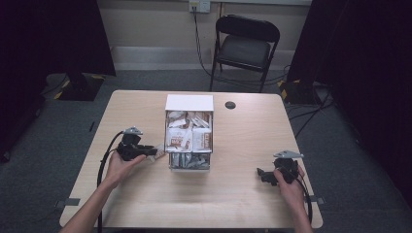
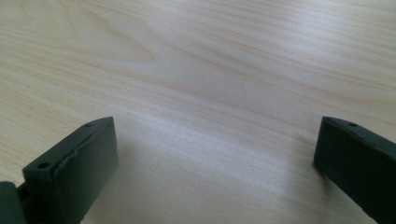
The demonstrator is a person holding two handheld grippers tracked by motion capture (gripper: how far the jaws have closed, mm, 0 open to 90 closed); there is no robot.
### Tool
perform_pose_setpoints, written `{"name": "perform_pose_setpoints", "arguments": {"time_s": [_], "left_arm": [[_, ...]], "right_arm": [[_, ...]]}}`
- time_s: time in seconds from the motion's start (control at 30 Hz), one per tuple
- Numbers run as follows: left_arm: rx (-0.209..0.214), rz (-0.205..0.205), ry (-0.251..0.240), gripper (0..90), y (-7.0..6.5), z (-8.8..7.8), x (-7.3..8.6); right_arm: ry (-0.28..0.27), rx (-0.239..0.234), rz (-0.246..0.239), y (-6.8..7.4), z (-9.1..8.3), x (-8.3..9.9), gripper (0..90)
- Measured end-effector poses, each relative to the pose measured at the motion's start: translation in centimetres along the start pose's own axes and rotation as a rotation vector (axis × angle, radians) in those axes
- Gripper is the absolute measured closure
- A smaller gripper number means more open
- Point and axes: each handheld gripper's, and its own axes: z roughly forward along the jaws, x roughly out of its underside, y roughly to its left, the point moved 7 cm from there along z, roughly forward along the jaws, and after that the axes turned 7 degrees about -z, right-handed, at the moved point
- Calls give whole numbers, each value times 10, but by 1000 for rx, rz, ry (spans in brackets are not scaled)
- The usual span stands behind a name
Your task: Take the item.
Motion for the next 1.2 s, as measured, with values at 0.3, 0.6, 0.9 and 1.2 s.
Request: {"name": "perform_pose_setpoints", "arguments": {"time_s": [0.3,0.6,0.9,1.2], "left_arm": [[-42,-3,-24,674,8,-7,-6],[-49,1,-57,573,5,-17,-9],[-28,-33,-124,373,-5,-48,-16],[-60,18,-111,279,-13,-77,-3]], "right_arm": [[0,-1,0,0,0,0,0],[0,0,0,0,0,0,0],[0,0,0,0,0,0,0],[0,0,1,0,0,0,0]]}}
